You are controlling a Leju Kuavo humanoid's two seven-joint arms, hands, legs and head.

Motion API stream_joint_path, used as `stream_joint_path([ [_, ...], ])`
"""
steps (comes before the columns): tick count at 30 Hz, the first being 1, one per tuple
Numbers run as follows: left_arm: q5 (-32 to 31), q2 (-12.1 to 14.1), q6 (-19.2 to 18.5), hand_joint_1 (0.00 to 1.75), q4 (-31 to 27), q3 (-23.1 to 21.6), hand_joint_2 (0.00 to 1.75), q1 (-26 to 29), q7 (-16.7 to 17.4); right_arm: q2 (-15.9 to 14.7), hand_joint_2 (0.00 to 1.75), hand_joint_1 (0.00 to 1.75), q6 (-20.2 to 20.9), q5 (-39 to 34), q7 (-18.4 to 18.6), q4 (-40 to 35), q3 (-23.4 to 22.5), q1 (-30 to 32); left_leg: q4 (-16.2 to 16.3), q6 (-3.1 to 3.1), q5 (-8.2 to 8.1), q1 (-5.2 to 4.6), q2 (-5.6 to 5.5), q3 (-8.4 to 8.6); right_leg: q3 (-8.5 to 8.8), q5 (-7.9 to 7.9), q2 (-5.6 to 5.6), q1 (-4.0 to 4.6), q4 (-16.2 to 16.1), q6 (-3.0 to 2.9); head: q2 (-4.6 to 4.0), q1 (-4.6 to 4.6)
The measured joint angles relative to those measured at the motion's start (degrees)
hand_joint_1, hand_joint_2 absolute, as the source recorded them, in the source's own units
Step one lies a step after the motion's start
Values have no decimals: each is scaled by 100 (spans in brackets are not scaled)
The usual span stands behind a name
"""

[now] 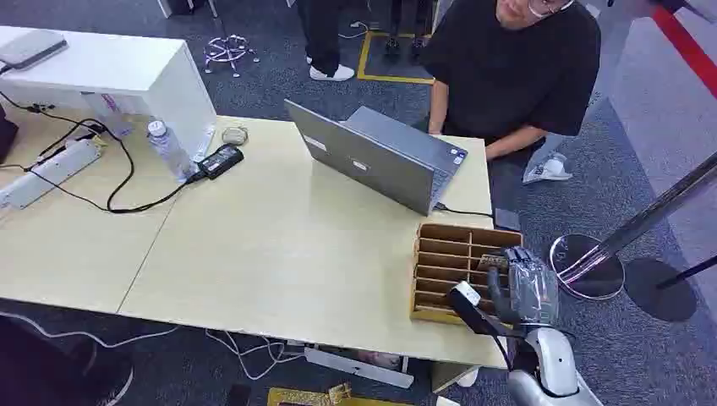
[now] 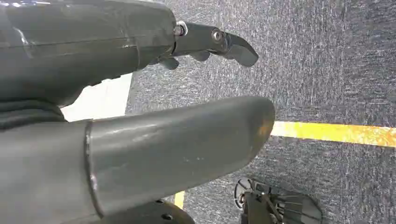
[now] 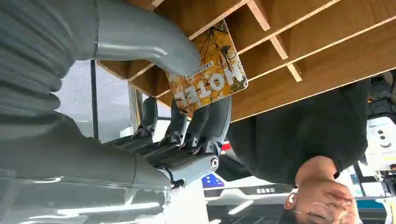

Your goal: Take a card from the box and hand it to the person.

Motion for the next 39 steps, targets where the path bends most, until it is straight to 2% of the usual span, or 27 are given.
stream_joint_path([
  [4, 0, 0, 0, 0, 0, 0, 0, 0, -15, 0, 175, 106, -2, 2, 18, 17, 26, -26, 0, 0, 0, 0, 0, 0, 0, 0, 0, 0, 0, 0, 0, -2],
  [5, 0, 0, 0, 0, 0, 0, 0, 0, -18, 0, 175, 133, -11, 0, 18, 22, 33, -32, 0, 0, 0, 0, 0, 0, 0, 0, 0, 0, 0, 0, 0, 0],
  [6, 0, 0, 0, 0, 0, 0, 0, 0, -20, 0, 175, 145, -26, 0, 18, 26, 41, -39, 0, 0, 0, 0, 0, 0, 0, 0, 0, 0, 0, 0, 0, -2],
  [7, 0, 0, 0, 0, 0, 0, 0, 0, -20, 0, 175, 147, -35, 0, 20, 31, 48, -49, 0, 0, 0, 0, 0, 0, 0, 0, 0, 0, 0, 0, 0, 0],
  [13, 0, 0, 0, 0, 0, 0, 0, 0, -18, 2, 175, 145, -48, -7, 15, 52, 101, -90, 0, 0, 0, 0, 0, -1, 0, 0, 0, 0, 0, 0, 0, -2],
  [16, 0, 0, 0, 0, 0, 0, 0, 0, -15, 2, 175, 138, -70, -37, 9, 66, 131, -99, 0, 0, 0, 0, 0, -1, 0, 0, 1, 0, 0, 0, 0, -2],
  [31, 0, 0, 0, 0, 0, 0, 0, 0, -26, -22, 175, 145, -245, -85, 26, 85, 170, -104, 0, 0, 0, 0, 0, 0, 0, 0, 0, 0, 0, 0, 0, -2],
  [39, 0, 0, 0, 0, 0, 0, 0, 0, -33, -201, 175, 147, -378, -118, 61, -53, 166, -71, 1, 0, 0, -1, 0, -1, -1, 0, 0, -1, 0, 0, 0, 0],
])
